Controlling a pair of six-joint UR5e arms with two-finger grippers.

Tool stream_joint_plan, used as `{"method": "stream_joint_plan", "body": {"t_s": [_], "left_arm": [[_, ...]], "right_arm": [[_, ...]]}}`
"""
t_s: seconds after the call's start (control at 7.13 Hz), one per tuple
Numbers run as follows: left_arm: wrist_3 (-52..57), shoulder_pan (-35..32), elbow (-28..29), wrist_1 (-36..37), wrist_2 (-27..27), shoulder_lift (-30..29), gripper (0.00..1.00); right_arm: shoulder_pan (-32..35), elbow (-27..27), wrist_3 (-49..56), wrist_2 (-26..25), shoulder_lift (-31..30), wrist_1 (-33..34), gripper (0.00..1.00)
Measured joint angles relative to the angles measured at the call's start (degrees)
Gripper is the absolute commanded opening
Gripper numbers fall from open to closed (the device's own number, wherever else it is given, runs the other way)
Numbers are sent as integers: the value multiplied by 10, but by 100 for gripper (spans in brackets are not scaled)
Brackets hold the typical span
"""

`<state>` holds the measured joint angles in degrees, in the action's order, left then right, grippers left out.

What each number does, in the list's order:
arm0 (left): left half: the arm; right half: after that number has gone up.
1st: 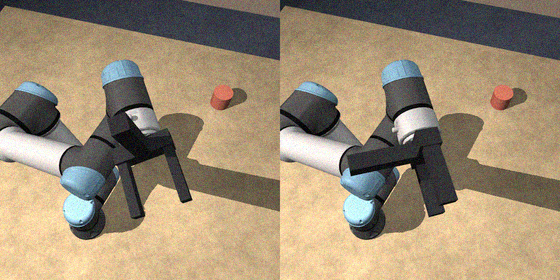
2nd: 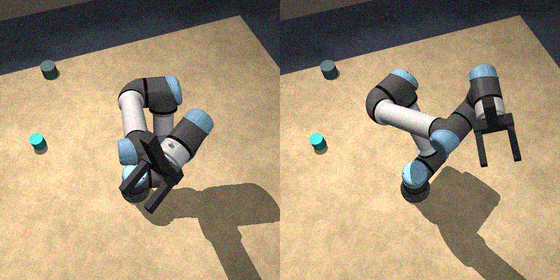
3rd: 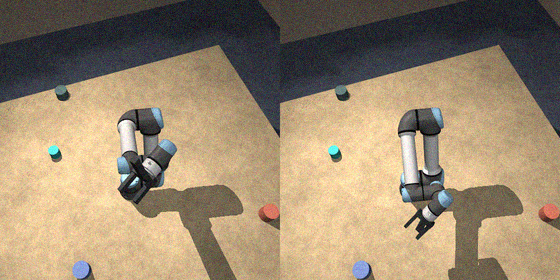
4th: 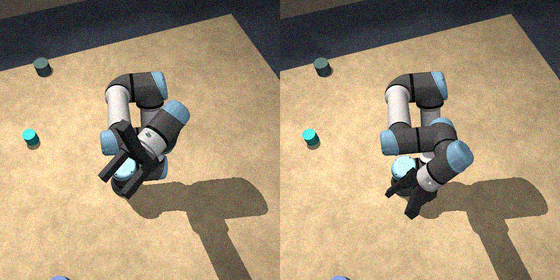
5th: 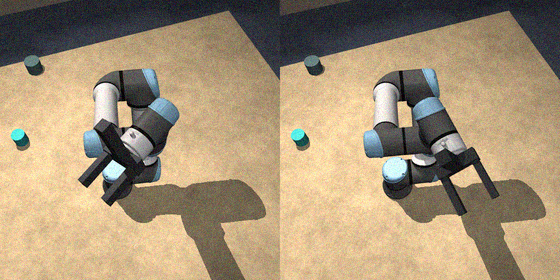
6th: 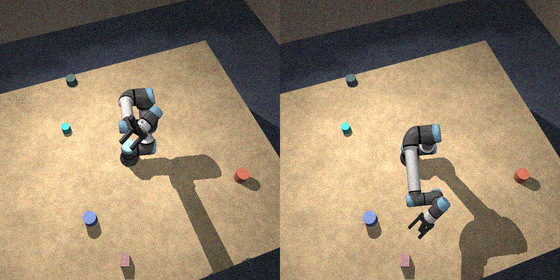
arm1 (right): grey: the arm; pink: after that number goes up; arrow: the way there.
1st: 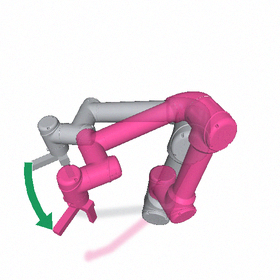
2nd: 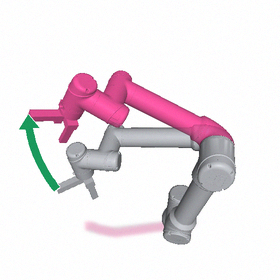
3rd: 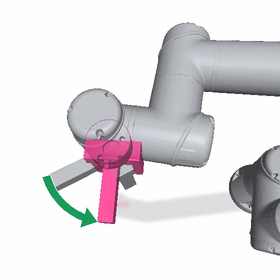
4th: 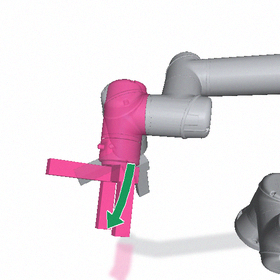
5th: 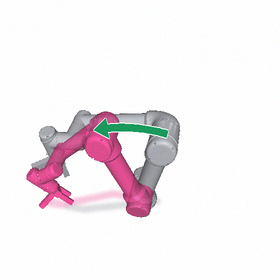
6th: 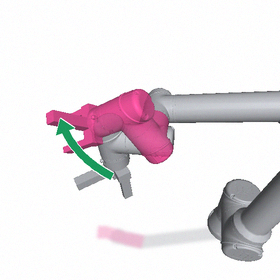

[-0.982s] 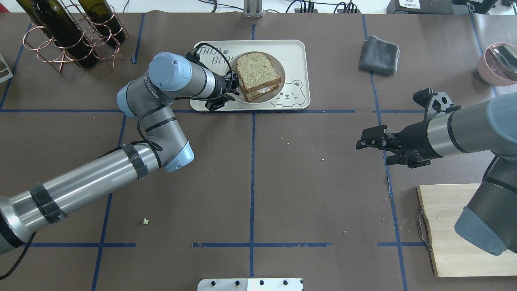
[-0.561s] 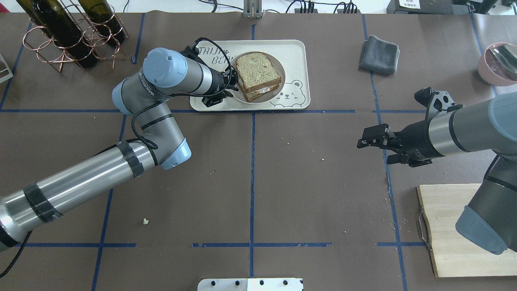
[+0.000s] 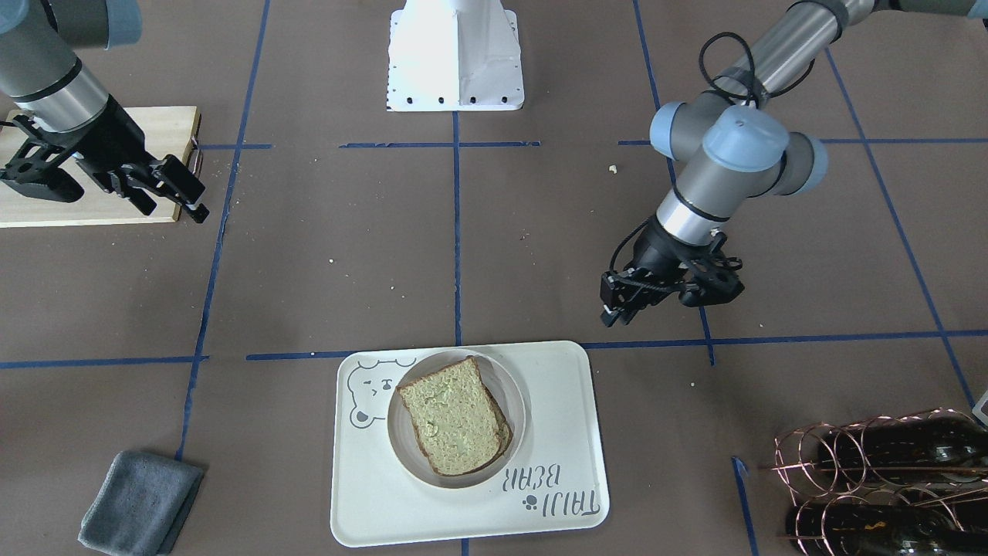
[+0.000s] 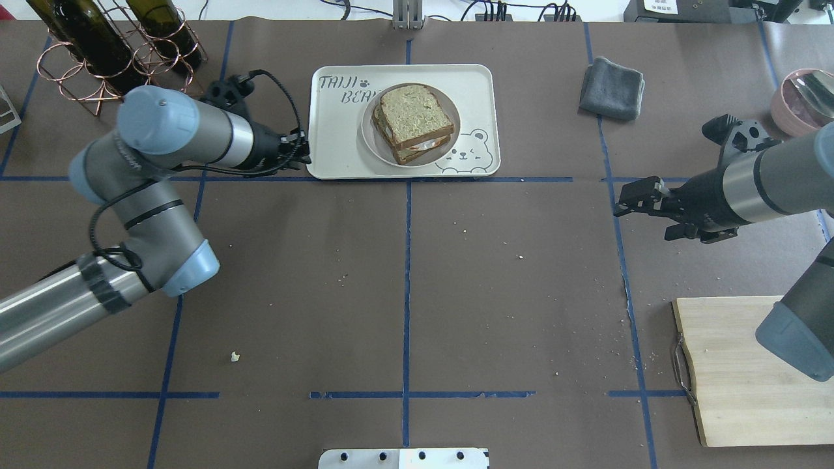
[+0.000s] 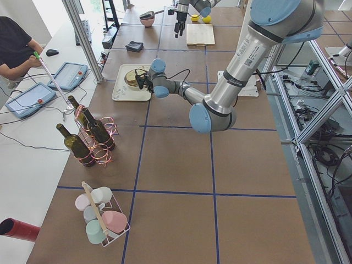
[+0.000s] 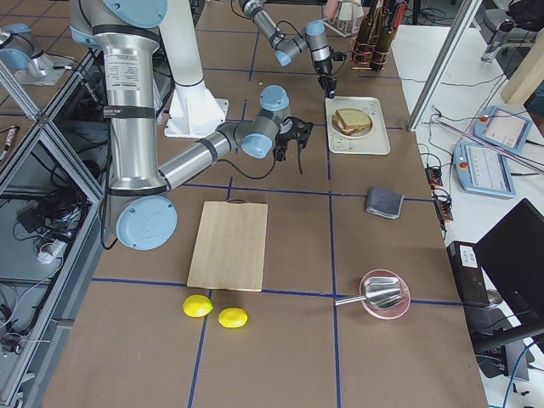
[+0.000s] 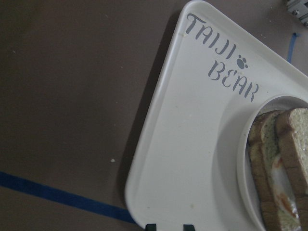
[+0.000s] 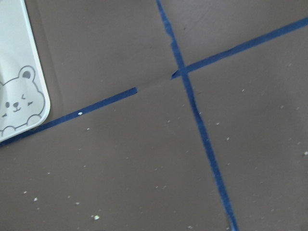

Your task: Make sandwich and place on tray

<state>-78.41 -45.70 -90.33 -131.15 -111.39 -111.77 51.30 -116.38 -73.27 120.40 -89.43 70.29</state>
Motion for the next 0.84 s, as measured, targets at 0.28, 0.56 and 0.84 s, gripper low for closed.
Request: {"method": "stream_joint_plan", "body": {"t_s": [0.28, 0.56, 0.84], "left_arm": [[215, -97, -89, 9, -75, 149, 41], [489, -240, -96, 43, -136, 235, 41], [760, -396, -92, 230, -169, 237, 67]], "right_arm": [[106, 24, 210, 67, -41, 40, 100], [214, 67, 425, 132, -52, 121, 100], [288, 85, 607, 149, -40, 242, 100]]}}
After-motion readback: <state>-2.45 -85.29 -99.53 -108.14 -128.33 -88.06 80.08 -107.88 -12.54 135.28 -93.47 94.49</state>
